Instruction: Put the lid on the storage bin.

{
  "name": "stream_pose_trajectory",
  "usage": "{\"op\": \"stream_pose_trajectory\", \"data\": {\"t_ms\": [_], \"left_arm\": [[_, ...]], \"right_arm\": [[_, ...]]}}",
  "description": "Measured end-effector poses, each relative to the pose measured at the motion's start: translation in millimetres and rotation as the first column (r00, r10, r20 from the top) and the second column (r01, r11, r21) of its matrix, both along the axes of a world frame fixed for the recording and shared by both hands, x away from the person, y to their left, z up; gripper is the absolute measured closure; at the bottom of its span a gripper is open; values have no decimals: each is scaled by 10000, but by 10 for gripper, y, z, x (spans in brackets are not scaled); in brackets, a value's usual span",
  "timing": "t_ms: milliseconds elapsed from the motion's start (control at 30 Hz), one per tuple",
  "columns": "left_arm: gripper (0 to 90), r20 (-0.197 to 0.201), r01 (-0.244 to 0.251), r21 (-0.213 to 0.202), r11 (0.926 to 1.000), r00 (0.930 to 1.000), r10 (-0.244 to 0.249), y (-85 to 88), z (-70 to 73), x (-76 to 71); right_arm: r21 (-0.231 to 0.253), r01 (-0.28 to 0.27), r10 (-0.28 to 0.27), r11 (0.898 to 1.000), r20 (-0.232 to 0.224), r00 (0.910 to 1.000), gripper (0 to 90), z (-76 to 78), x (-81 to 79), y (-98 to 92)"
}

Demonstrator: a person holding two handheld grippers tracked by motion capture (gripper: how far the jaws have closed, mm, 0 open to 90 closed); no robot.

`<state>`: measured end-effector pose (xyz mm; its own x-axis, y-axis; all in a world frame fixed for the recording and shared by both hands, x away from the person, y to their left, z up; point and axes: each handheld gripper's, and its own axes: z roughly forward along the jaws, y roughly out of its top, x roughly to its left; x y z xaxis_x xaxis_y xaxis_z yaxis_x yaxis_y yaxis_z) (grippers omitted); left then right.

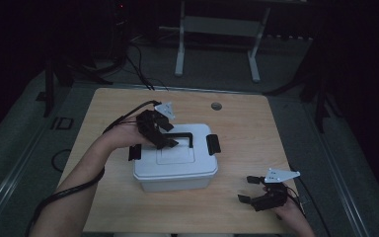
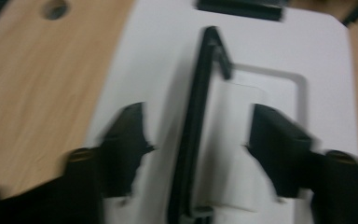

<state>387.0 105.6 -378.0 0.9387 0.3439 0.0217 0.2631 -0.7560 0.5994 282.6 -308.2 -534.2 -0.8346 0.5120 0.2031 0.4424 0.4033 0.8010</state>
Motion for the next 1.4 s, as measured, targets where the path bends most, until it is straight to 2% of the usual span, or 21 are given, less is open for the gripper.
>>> {"op": "stream_pose_trajectory", "data": {"t_ms": [67,167,233,333,400,467,533,667,767,833,867,900,967,1133,1167,1233,1267,1333,1367,1400], "left_arm": [[172,212,-310,112,9995,9993,308,54,-11,-12],[141,312,-517,-27,9987,9982,518,130,-21,-18],[141,449,-849,-479,9952,9952,870,244,-33,-37],[141,871,-1086,-847,9905,9894,1160,386,-49,-77],[141,975,-1250,-1148,9855,9858,1364,475,-64,-100],[141,941,-1425,-1497,9784,9830,1576,580,-79,-120],[141,1024,-1620,-1631,9732,9783,1800,669,-93,-148],[141,1040,-1664,-1936,9669,9765,1889,832,-102,-217],[141,1180,-1714,-2080,9630,9729,1987,942,-116,-283],[141,1235,-1860,-2292,9554,9681,2181,1010,-141,-325],[141,1235,-1860,-2292,9554,9681,2181,1010,-141,-325],[141,1309,-1935,-2299,9538,9650,2273,1073,-175,-370],[141,1213,-2000,-2442,9489,9645,2345,1139,-221,-411],[141,1171,-2081,-2485,9460,9630,2426,1255,-343,-495],[141,1186,-2143,-2608,9413,9605,2516,1307,-389,-520],[141,1138,-2194,-2630,9395,9600,2560,1338,-412,-535],[141,1238,-2287,-2773,9332,9547,2707,1405,-460,-574],[141,1126,-2375,-2956,9253,9532,2807,1481,-502,-609],[141,1126,-2375,-2956,9253,9532,2807,1481,-502,-609],[141,1043,-2527,-2927,9222,9503,2935,1542,-551,-648]], "right_arm": [[-34,10,-10,10000,17,10000,127,1,5,4],[-40,43,-43,10000,62,10000,127,3,11,11],[-22,65,-65,10000,77,9999,126,6,12,16],[-79,155,-153,9998,135,9998,127,10,16,20],[-51,213,-213,9998,142,9997,127,15,17,16],[-102,246,-244,9996,165,9996,127,16,21,10],[-86,328,-326,9994,204,9993,126,16,24,5],[-36,485,-484,9988,263,9985,126,10,29,-5],[-129,585,-582,9982,251,9980,126,-9,31,-7],[-139,602,-599,9981,221,9980,126,-20,31,-8],[-139,602,-599,9981,221,9980,126,-20,31,-8],[-151,616,-612,9980,219,9979,126,-29,29,-7],[-151,623,-620,9979,225,9978,126,-32,26,-7],[-232,801,-792,9965,379,9961,127,-36,21,-11],[-242,972,-959,9950,485,9942,127,-33,23,-19],[-222,1023,-1012,9945,488,9937,127,-30,21,-22],[-159,1123,-1114,9935,511,9925,127,-27,20,-29],[-133,1200,-1191,9927,545,9914,127,-24,16,-39],[-126,1226,-1217,9924,535,9911,127,-22,15,-43],[-124,1256,-1246,9920,578,9905,126,-20,13,-48]]}}
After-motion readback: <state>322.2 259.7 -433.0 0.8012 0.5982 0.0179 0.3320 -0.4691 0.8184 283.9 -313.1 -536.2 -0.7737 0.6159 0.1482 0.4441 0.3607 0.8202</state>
